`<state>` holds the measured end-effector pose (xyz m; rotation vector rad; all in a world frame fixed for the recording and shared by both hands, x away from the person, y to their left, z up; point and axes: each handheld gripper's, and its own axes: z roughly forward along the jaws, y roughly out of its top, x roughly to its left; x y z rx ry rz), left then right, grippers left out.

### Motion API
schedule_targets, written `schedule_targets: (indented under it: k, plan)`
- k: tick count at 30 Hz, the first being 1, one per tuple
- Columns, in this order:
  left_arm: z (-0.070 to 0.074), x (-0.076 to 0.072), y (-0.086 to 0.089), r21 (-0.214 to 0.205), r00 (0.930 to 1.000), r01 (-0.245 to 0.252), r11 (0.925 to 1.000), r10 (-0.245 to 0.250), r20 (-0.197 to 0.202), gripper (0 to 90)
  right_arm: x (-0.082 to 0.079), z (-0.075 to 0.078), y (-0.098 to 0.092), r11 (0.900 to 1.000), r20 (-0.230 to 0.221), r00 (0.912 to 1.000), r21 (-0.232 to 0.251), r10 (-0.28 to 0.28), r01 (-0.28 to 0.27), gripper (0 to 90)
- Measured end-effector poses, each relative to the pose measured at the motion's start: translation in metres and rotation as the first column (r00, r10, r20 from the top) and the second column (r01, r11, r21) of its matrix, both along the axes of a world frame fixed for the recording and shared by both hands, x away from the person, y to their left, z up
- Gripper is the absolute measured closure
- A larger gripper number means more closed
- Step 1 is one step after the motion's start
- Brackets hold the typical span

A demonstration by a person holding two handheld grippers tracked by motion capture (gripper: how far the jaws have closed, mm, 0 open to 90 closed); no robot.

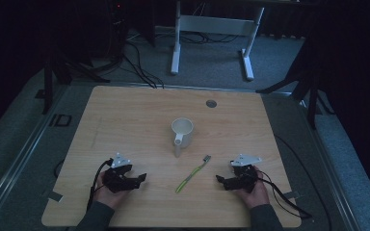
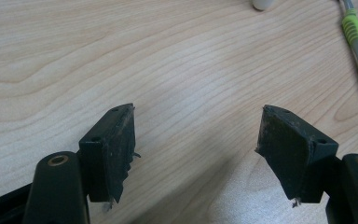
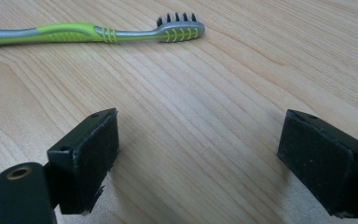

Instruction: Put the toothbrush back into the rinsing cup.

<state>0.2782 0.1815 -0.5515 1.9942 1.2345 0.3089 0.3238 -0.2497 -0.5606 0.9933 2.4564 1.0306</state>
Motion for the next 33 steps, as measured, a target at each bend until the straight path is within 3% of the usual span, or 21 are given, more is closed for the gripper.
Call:
schedule_targets:
  k: [9, 10, 26, 33]
  plan:
    - [0.002, -0.001, 0.000, -0.011, 1.0000, 0.003, 0.9999, -0.003, -0.002, 28.5, 0.001, 0.000, 0.001, 1.0000, -0.001, 1.0000, -0.001, -0.003, 0.003, 12.0]
    - [0.006, -0.003, 0.000, -0.031, 0.9999, 0.011, 0.9995, -0.011, 0.000, 28.8, 0.000, 0.000, 0.001, 1.0000, -0.002, 1.0000, -0.001, -0.004, 0.004, 12.0]
    - [0.037, -0.006, -0.018, -0.018, 0.9944, 0.091, 0.9957, -0.090, 0.055, 31.0, -0.001, 0.000, 0.001, 1.0000, 0.001, 1.0000, 0.000, -0.007, 0.007, 12.1]
    - [0.044, -0.004, -0.022, -0.013, 0.9931, 0.099, 0.9950, -0.098, 0.063, 31.0, -0.001, 0.000, 0.001, 1.0000, 0.001, 1.0000, -0.001, -0.007, 0.007, 12.1]
